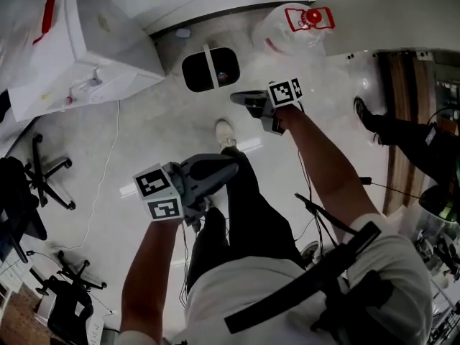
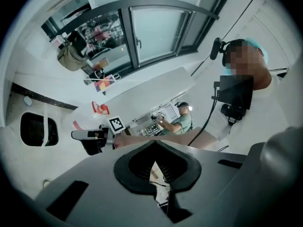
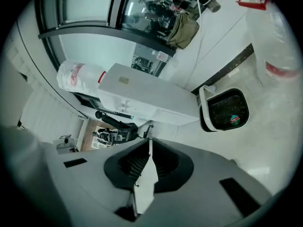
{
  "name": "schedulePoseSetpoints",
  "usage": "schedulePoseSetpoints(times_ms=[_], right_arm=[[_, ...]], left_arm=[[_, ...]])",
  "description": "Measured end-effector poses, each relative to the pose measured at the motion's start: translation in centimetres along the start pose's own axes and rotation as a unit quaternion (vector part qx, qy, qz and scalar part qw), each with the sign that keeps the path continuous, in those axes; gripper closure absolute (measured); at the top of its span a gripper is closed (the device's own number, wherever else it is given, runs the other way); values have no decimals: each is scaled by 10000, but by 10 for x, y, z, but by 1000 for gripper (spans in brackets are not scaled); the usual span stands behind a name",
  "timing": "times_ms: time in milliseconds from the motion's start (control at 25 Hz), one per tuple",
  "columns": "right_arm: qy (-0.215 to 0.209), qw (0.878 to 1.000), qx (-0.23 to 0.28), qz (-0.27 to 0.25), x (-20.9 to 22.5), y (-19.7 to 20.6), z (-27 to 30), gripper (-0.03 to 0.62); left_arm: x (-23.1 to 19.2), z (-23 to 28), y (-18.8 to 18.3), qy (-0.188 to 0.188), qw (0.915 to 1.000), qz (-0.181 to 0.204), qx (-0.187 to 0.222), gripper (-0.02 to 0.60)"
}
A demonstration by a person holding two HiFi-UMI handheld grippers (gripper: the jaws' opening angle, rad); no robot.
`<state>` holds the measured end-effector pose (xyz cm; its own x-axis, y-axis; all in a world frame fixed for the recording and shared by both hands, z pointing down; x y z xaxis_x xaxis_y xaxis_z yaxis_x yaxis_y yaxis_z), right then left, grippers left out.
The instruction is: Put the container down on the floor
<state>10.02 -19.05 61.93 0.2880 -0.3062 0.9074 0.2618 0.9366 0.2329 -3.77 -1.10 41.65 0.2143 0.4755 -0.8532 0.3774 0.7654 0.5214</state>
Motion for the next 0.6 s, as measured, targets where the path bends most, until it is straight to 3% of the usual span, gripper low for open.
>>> schedulePoseSetpoints(times_ms=[80, 240, 600], right_arm=[[87, 9999, 21, 76, -28, 24, -7, 571], [-143, 9994, 219, -204, -88, 59, -11, 576], [-39, 9940, 588, -926, -214, 122, -4, 578]], left_arm=[[27, -10, 7, 32, 10000, 40, -68, 572], [77, -32, 15, 114, 9996, 194, -154, 572], [172, -75, 36, 202, 9973, 673, -211, 572]])
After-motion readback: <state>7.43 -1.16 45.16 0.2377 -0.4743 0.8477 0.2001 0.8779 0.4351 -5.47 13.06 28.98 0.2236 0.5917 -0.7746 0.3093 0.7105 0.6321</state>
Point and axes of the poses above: the fingertips, and each gripper's own axes: z forward along the fingers, x to its right, y out of its underside, the point moved 8 cm from there along -z, backward along the fingers, and after that the axes turned 1 degree about x, right-handed, at the moved point
